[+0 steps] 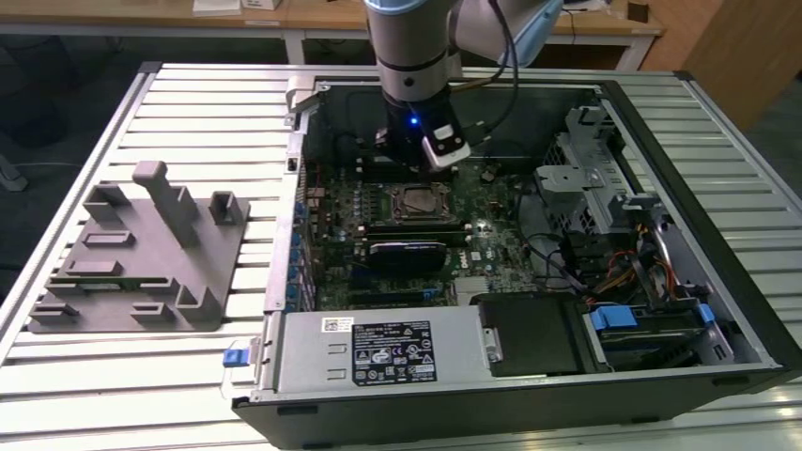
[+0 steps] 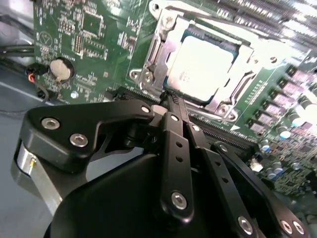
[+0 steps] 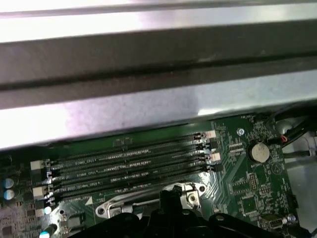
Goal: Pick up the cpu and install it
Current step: 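Install the first cpu locking lever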
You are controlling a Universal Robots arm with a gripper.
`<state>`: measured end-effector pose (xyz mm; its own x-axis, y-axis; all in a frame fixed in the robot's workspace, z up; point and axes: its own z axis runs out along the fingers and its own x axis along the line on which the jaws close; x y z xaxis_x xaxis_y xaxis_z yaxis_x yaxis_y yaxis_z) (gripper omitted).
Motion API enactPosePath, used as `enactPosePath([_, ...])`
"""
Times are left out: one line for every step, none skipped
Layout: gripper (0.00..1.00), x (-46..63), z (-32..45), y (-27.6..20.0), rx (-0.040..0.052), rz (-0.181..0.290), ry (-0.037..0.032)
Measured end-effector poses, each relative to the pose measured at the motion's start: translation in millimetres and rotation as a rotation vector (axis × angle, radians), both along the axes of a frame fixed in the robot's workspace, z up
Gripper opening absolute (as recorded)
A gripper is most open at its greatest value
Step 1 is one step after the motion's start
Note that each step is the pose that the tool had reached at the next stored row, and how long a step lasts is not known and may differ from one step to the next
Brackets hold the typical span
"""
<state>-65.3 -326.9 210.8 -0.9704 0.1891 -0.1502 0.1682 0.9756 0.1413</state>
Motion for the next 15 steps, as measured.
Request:
enactPosePath([0.11,0.1,-0.1,0.0,-0.0089,0.0,0.0021])
enactPosePath([0.11,0.3,-0.1,-0.2,-0.0174,0.0,0.004])
enactPosePath([0.11,0.5,-0.2,-0.3,-0.0257,0.0,0.0059])
enactPosePath([0.11,0.6,-0.2,-0.5,-0.0347,0.0,0.0079])
enactPosePath([0.11,0.8,-0.3,-0.9,-0.0441,0.0,0.01])
enactPosePath([0.11,0.9,-0.4,-1.2,-0.0534,0.0,0.0117])
enactPosePath([0.11,1.0,-0.4,-1.7,-0.0628,0.0,0.0134])
enactPosePath([0.11,1.0,-0.4,-2.3,-0.0724,0.0,0.0152])
enactPosePath([0.11,1.1,-0.4,-2.9,-0.0809,0.0,0.0166])
enactPosePath([0.11,1.1,-0.5,-3.5,-0.0898,0.0,0.0184])
enactPosePath([0.11,1.2,-0.5,-4.0,-0.0985,0.0,0.0202])
enactPosePath([0.11,1.3,-0.5,-4.6,-0.1066,0.0,0.0219])
enactPosePath([0.11,1.4,-0.6,-5.2,-0.1143,0.0,0.024])
enactPosePath([0.11,1.6,-0.6,-5.8,-0.1215,0.0,0.027])
enactPosePath([0.11,1.7,-0.7,-6.3,-0.1263,0.0,0.0303])
